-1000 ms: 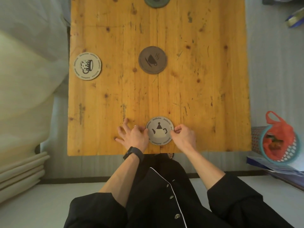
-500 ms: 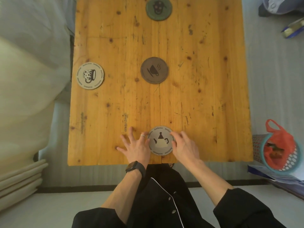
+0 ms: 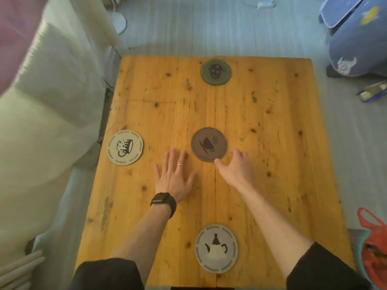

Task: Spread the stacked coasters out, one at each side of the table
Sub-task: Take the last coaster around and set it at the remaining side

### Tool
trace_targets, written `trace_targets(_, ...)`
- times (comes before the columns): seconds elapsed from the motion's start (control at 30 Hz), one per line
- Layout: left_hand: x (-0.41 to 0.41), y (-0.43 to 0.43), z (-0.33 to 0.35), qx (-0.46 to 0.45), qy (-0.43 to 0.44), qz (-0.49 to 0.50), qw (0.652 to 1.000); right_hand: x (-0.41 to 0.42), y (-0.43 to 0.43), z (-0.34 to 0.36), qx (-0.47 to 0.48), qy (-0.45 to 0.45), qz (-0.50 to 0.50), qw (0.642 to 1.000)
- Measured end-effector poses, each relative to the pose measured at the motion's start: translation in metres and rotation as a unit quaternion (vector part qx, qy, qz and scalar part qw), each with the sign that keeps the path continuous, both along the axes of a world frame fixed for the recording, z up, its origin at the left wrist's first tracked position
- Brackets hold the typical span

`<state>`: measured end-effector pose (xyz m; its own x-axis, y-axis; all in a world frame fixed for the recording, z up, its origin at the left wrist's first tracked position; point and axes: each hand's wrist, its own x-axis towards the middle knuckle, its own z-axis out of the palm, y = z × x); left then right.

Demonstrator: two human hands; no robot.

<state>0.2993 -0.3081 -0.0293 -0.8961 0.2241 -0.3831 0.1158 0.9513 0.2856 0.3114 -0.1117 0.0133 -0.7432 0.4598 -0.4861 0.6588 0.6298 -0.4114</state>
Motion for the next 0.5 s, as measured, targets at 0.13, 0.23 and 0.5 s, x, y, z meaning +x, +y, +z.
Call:
trace_targets(0.13, -0.001, -0.009, -0.016, -0.008, -0.001, -0.02, 1.0, -0.032, -0.006, -0.011, 0.024, -0.014, -0.076, 0.997)
trace_targets(0.23, -0.001, -0.009, -0.019, -0.006, 0.003, -0.016, 1.0, -0.04, -0.013, -0.017, 0.042, -0.009, -0.086, 0.995)
trace_targets(0.5, -0.006, -0.007, -0.017, -0.032, -0.05, -0.029, 0.998, -0.043, -0.017, -0.017, 0.003, 0.023, -0.095, 0.995)
